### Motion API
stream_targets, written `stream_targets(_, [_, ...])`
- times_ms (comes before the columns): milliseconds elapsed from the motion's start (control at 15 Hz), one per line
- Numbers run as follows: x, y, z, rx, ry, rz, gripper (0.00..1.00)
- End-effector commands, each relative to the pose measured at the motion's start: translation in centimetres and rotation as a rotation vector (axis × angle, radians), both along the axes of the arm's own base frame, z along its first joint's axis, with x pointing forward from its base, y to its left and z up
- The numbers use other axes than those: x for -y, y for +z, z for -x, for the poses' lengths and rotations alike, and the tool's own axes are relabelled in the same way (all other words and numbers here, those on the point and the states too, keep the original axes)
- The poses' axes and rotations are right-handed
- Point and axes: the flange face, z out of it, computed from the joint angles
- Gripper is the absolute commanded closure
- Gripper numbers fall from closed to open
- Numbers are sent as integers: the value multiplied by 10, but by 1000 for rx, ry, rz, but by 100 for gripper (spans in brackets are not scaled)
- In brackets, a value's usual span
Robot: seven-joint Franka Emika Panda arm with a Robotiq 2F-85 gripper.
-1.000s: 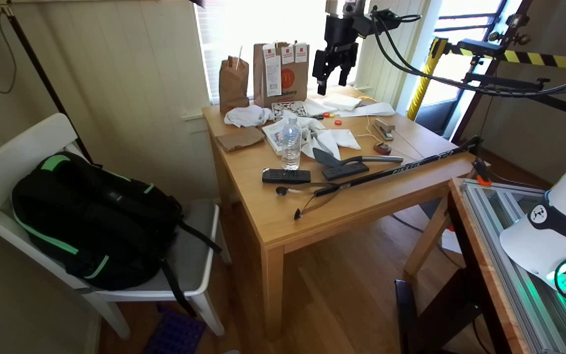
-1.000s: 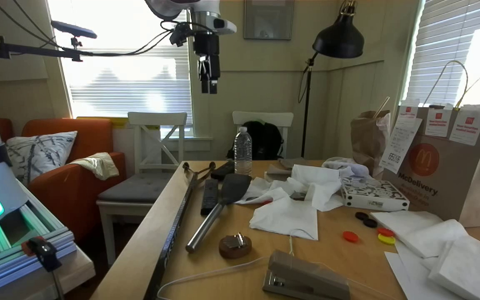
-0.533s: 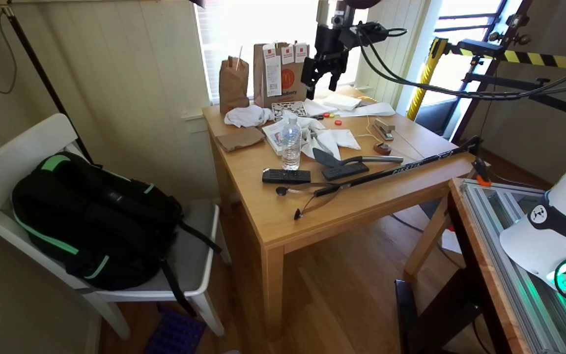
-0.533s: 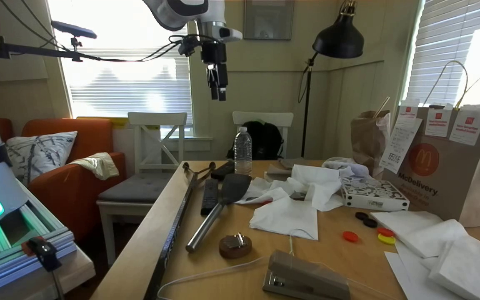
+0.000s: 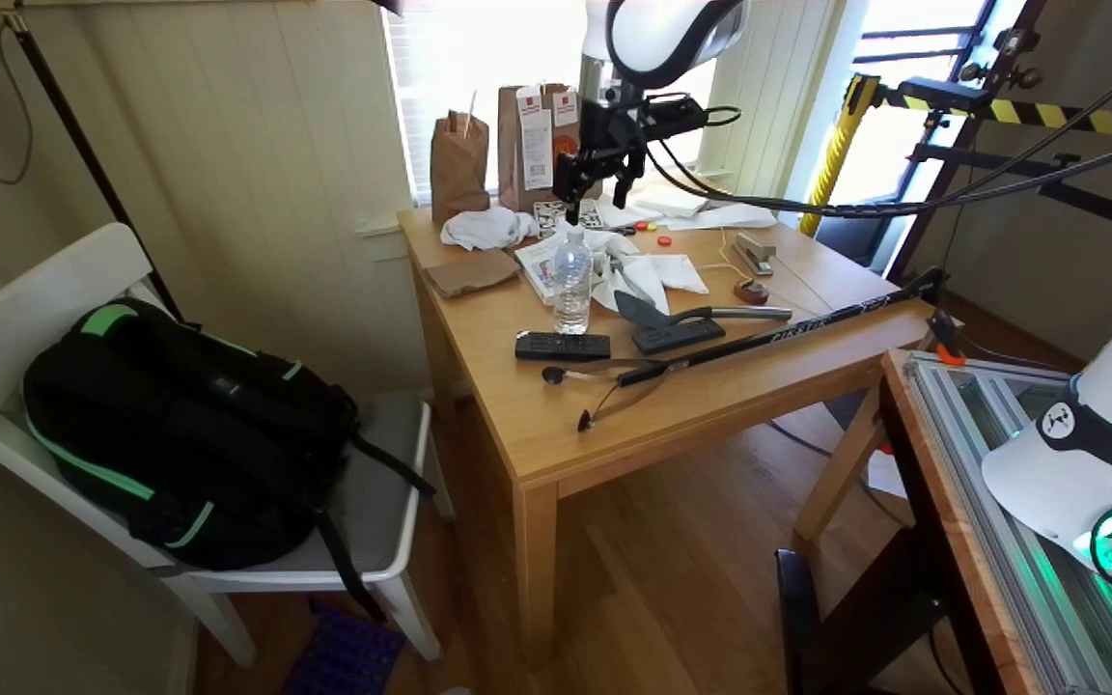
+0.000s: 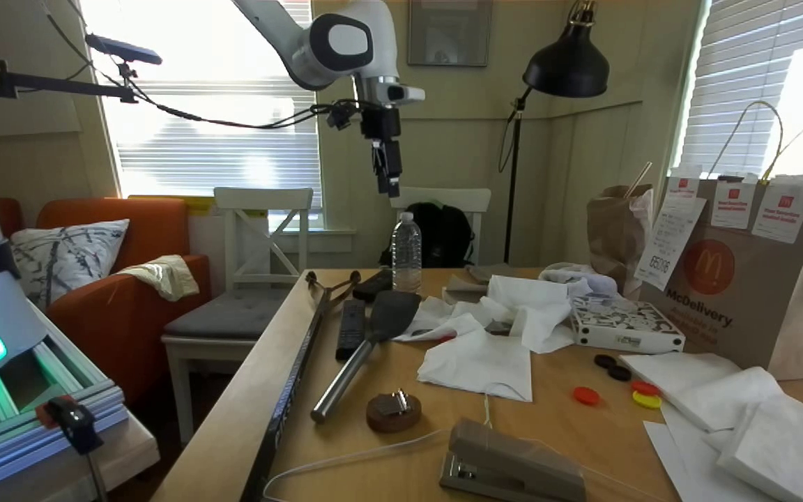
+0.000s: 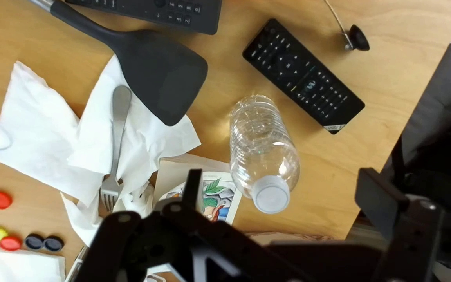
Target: Move the bottle to the right
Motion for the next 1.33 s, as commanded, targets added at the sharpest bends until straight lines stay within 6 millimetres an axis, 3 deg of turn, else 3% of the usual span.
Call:
stream_targets(0, [12,-12,-21,1,-49,-3,0])
stream_targets(200, [20,-23,-28,6,-83,-17,0])
stream_targets(333, [24,-28,-31,3,-93,-26,7])
stream_targets(400, [25,-31,-32,6,-100,-27,11])
stream_targets(467, [26,-33,-33,5,-104,-29,23])
stream_targets(600, [27,-37,-34,2,-111,-32,27])
stream_targets(933, [29,-41,-36,-1,-118,-32,56])
stream_targets(1067, [29,-41,-38,5,-116,-27,63])
stream_targets(1200, [29,-40,-39,9,-113,-27,62])
stream_targets(1267, [29,-39,-40,10,-113,-27,68])
